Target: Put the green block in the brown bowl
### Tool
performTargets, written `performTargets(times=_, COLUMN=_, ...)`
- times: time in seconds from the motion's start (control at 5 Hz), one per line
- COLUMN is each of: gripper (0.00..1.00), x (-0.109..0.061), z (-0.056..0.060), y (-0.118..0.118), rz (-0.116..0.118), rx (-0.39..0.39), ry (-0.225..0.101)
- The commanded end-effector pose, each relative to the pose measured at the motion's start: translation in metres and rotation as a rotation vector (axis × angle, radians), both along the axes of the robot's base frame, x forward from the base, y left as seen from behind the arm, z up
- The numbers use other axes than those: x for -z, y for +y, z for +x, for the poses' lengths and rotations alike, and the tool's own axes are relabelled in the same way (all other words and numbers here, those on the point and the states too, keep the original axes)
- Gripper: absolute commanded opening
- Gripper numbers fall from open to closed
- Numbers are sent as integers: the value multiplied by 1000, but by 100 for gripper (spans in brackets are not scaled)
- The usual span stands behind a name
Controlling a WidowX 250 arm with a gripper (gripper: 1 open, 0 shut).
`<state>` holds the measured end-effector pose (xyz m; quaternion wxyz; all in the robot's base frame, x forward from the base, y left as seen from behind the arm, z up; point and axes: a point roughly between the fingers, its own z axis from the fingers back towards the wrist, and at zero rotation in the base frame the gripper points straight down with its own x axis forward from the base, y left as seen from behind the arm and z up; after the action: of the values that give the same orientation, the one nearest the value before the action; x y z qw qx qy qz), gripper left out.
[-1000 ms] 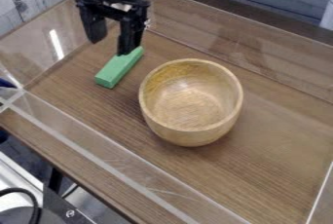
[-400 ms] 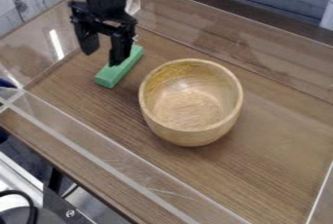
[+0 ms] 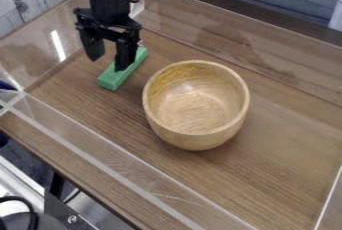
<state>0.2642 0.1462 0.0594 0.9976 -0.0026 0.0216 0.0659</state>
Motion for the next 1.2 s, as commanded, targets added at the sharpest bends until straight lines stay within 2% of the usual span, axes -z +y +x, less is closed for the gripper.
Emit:
performTargets(times=0.0, gripper=100, x=-15, z=10, y=10, rz=26, rx=-11, ry=-58)
performTargets(times=1.0, gripper=100, x=-16, z=15, y=14, rz=11, rx=-22, ry=-75)
